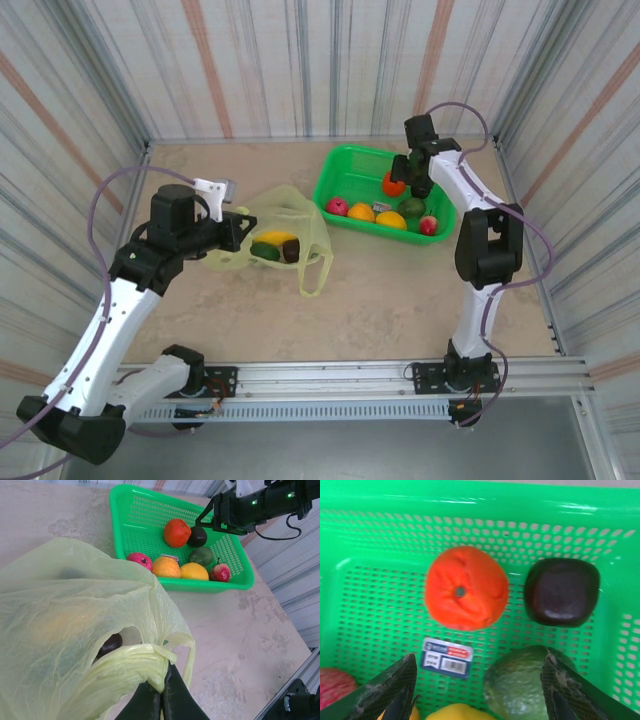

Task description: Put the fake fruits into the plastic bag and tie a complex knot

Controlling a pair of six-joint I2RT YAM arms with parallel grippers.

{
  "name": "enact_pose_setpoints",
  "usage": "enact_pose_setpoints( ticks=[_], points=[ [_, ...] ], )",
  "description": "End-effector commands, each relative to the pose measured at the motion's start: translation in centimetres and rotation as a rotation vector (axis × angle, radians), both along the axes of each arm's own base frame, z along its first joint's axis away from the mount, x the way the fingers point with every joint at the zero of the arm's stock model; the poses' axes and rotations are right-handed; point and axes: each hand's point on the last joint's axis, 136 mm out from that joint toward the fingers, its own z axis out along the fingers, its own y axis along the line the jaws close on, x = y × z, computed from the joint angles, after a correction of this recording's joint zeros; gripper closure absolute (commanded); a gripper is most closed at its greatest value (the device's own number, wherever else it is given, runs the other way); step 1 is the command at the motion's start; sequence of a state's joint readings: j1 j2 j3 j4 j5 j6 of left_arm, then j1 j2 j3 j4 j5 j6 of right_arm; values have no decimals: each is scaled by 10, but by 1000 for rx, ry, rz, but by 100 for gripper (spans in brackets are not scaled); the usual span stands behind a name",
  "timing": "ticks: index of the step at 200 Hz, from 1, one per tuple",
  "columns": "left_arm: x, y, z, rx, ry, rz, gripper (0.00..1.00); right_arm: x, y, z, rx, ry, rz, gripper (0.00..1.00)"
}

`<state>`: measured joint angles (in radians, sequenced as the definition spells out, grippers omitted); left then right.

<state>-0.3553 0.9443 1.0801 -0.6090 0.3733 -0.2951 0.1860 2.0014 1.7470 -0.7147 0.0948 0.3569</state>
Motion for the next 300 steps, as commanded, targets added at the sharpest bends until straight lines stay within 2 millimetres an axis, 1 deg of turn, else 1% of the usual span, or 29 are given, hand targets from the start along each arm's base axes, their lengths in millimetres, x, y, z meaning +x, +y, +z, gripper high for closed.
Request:
enact_pose_setpoints(
  ticks=[1, 35, 64, 83, 96, 98, 101, 124, 142, 153, 173, 205, 220, 233, 261, 265, 285, 300],
  points=[
    [-1, -4, 0, -1, -1, -23, 100, -1, -22, -6, -50, 35, -33, 34],
    [2, -6, -2, -4, 7, -26, 100, 5, -41, -17, -41, 49, -63, 34],
    [4, -6, -5, 3, 13, -24, 100, 15, -47, -31, -11, 73, -81, 31],
    [4, -6, -5, 9, 16, -23, 100, 20, -51, -44, -10, 104, -96, 28],
    [4, -6, -6, 12, 20, -24, 100, 19, -54, -59, -7, 135, -101, 26],
    [4, -5, -6, 13, 19, -23, 100, 25, -54, -52, -4, 113, -103, 26],
    [4, -5, -6, 13, 20, -24, 100, 27, -55, -52, -4, 110, -107, 25],
    [4, -5, -9, 20, 26, -25, 100, 31, -57, -64, 6, 124, -113, 22],
    [3, -5, -10, 25, 29, -26, 100, 33, -61, -71, 7, 130, -116, 21],
    [3, -4, -9, 26, 26, -25, 100, 35, -60, -73, 18, 128, -112, 21],
    [2, -4, -9, 27, 27, -27, 100, 39, -58, -74, 29, 112, -98, 23],
    [1, -4, -7, 26, 23, -28, 100, 41, -60, -76, 22, 105, -99, 34],
    [1, -3, -7, 28, 23, -27, 100, 39, -58, -81, 29, 117, -97, 38],
    [1, -3, -6, 31, 20, -25, 100, 37, -58, -80, 30, 119, -99, 40],
    [-1, -3, -5, 26, 19, -27, 100, 37, -63, -67, 13, 92, -115, 44],
    [-1, -3, -4, 26, 19, -27, 100, 30, -63, -75, 10, 117, -116, 44],
    [-3, -2, -2, 25, 13, -24, 100, 25, -64, -58, 5, 85, -130, 45],
    [-4, -1, 0, 26, 9, -22, 100, 22, -63, -39, 13, 39, -137, 46]
  ],
)
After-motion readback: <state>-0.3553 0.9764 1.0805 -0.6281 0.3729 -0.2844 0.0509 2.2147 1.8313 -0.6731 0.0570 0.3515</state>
